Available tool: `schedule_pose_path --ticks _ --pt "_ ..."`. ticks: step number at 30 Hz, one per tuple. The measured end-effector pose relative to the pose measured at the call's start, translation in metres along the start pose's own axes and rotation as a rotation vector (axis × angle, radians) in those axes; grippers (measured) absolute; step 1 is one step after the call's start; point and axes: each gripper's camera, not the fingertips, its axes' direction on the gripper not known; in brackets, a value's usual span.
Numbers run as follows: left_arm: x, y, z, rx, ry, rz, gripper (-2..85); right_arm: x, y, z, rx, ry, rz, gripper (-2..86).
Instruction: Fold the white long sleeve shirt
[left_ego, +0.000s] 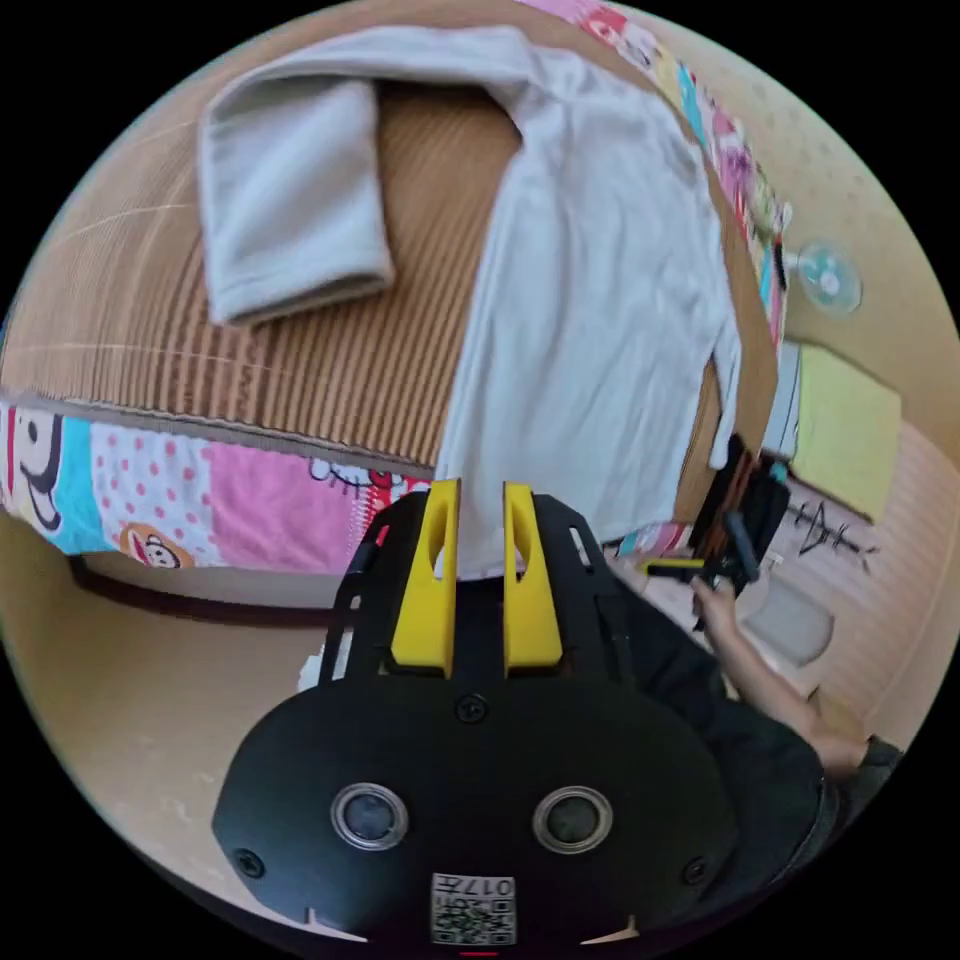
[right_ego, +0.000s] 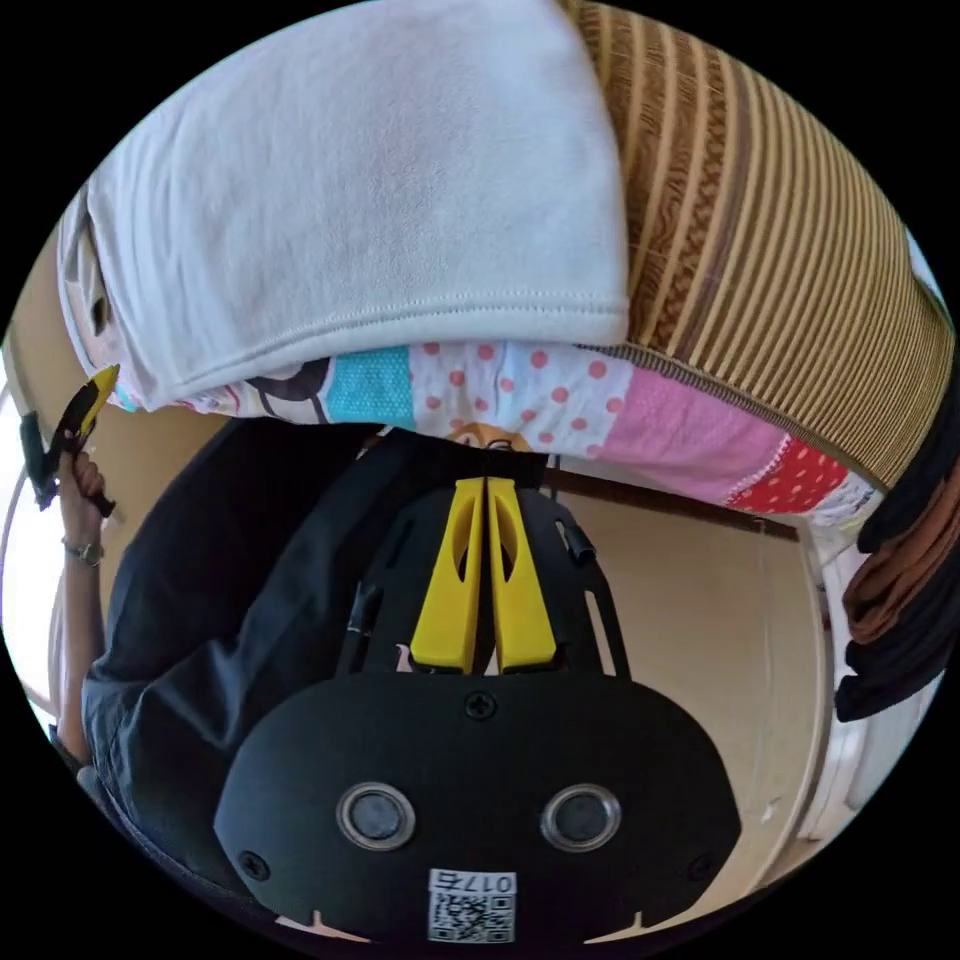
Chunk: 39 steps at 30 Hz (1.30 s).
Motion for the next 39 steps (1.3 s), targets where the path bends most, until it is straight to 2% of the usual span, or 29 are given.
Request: schedule_pose_path --ticks 2,4,6,9,10,13,15,17,19,20,22,24,26,27,29,30,31,32,35,39 --pt "-0.05 0.016 -0.086 0.272 0.053 -0.223 10.5 0.025 0.032 -0.019 0.093 -0.179 0.048 0.4" --pt "-0.082 0.021 -0.127 0.38 0.06 -0.346 13.2 0.046 0.056 -0.029 0.151 -0.297 0.113 0.4" --pt "-0.104 0.009 -0.143 0.335 0.081 -0.37 13.4 0.066 0.077 -0.034 0.191 -0.411 0.189 0.4" --pt "-0.107 -0.021 -0.139 0.089 0.061 -0.248 9.2 0.09 0.112 -0.042 0.242 -0.595 0.284 0.4" --pt "-0.097 -0.028 -0.139 -0.023 -0.012 -0.168 7.1 0.096 0.126 -0.047 0.264 -0.643 0.317 0.4" --pt "-0.064 -0.029 -0.171 -0.178 -0.213 0.05 4.6 0.105 0.159 -0.069 0.349 -0.735 0.351 0.4" --pt "-0.034 -0.012 -0.208 -0.181 -0.444 0.243 4.5 0.108 0.174 -0.085 0.384 -0.765 0.352 0.3" --pt "-0.002 0.038 -0.267 -0.042 -0.924 0.479 4.4 0.11 0.19 -0.103 0.405 -0.764 0.357 0.3" --pt "-0.001 0.083 -0.305 0.088 -1.189 0.565 4.3 0.11 0.199 -0.114 0.417 -0.777 0.361 0.3" --pt "-0.013 0.112 -0.33 0.184 -1.288 0.559 4.3 0.108 0.204 -0.121 0.431 -0.795 0.362 0.3" --pt "-0.047 0.147 -0.368 0.294 -1.326 0.425 4.6 0.105 0.212 -0.129 0.456 -0.827 0.361 0.3" --pt "-0.096 0.173 -0.405 0.317 -1.21 0.189 4.8 0.101 0.217 -0.135 0.466 -0.868 0.353 0.2" --pt "-0.183 0.224 -0.45 0.398 -0.851 -0.242 4.5 0.097 0.224 -0.144 0.458 -0.9 0.345 0.2" --pt "-0.207 0.24 -0.457 0.423 -0.719 -0.351 4.8 0.096 0.226 -0.147 0.455 -0.903 0.345 0.2" --pt "-0.294 0.304 -0.453 0.529 -0.097 -0.633 7.9 0.095 0.235 -0.159 0.45 -0.899 0.345 0.2" --pt "-0.309 0.318 -0.446 0.58 0.055 -0.659 8.2 0.095 0.237 -0.162 0.449 -0.897 0.346 0.2" --pt "-0.332 0.341 -0.431 0.693 0.318 -0.675 8.6 0.093 0.241 -0.168 0.448 -0.894 0.347 0.2" --pt "-0.348 0.357 -0.415 0.77 0.504 -0.698 8.2 0.091 0.245 -0.172 0.447 -0.896 0.348 0.2" --pt "-0.372 0.366 -0.386 0.783 0.722 -0.772 10.4 0.083 0.252 -0.181 0.447 -0.922 0.34 0.2" --pt "-0.383 0.355 -0.377 0.739 0.768 -0.776 11.9 0.073 0.259 -0.191 0.442 -0.963 0.314 0.2"
